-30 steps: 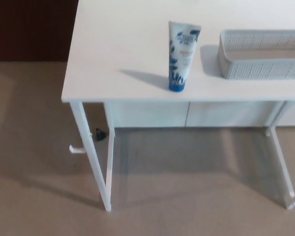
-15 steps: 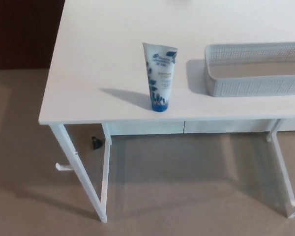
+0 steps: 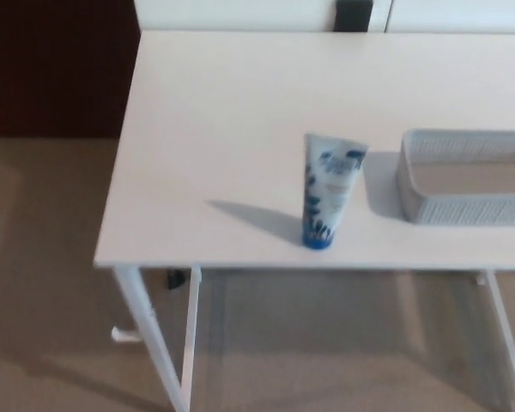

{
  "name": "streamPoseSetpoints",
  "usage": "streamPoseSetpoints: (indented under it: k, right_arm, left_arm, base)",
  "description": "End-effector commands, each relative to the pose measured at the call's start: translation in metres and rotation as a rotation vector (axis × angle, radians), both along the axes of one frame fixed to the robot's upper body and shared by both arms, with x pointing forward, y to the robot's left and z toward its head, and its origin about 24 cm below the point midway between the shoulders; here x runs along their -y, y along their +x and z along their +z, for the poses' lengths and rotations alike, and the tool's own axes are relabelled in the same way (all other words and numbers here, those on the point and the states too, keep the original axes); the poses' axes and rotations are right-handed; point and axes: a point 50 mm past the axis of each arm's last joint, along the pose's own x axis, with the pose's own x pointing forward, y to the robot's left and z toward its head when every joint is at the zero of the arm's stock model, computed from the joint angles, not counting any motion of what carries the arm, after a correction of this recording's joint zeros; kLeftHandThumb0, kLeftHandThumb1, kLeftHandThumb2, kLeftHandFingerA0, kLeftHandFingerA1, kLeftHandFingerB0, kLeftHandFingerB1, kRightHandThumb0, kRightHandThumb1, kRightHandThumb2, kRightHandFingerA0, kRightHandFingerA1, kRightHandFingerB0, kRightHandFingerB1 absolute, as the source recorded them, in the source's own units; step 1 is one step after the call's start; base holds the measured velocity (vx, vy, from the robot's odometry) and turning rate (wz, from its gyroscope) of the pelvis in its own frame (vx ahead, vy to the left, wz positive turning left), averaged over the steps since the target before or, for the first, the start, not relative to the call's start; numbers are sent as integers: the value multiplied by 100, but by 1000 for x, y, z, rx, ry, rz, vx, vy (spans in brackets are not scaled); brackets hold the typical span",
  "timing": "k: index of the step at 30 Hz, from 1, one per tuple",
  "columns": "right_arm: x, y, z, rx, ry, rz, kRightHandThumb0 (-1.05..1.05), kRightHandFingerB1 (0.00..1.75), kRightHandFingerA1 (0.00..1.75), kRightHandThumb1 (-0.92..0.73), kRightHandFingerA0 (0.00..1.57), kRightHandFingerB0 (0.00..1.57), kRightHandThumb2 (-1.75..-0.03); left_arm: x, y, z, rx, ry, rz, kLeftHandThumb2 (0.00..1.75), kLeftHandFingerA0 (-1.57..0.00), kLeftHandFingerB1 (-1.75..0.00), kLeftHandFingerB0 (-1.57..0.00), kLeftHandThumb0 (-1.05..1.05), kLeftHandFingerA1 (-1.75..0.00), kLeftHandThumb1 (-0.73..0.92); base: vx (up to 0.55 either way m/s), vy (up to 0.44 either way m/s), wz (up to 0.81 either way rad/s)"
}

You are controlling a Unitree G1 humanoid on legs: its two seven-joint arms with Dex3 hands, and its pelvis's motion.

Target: The robot walks towards a table in front, picks a shampoo with left hand and puts it in a small grey container

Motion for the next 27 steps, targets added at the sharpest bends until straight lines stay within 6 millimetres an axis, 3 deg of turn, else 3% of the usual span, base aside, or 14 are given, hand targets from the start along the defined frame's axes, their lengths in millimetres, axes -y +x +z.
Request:
streamPoseSetpoints:
  k: [1,13,21,22,27]
  right_arm:
    - [6,0,2,-5,-16,-27,-37,39,47,-70,66,51,-61]
    - [9,2,3,-6,-30,-24,-39,39,46,-71,66,51,-61]
    - [5,20,8,33,-13,-28,-39,40,47,-70,66,53,-61]
    - [5,19,8,33,-11,-25,-39,40,47,-69,66,53,-61]
    - [5,14,6,18,-11,-27,-38,40,47,-70,66,52,-61]
  left_arm:
    - [-5,6,3,15,9,10,56,-24,-52,-24,-49,-64,52]
    - [-4,10,4,34,-4,9,56,-25,-54,-24,-50,-64,53]
    - [-7,26,7,64,17,21,56,-25,-52,-23,-52,-63,52]
    - [-7,23,6,59,17,26,72,-25,-55,-21,-55,-62,43]
    - [-6,16,4,38,10,46,72,-22,-54,-18,-56,-62,43]
  base:
    - [268,-218,15]
    - [213,-44,-1]
    - [185,168,-6]
    - [0,0,0]
    - [95,-16,6]
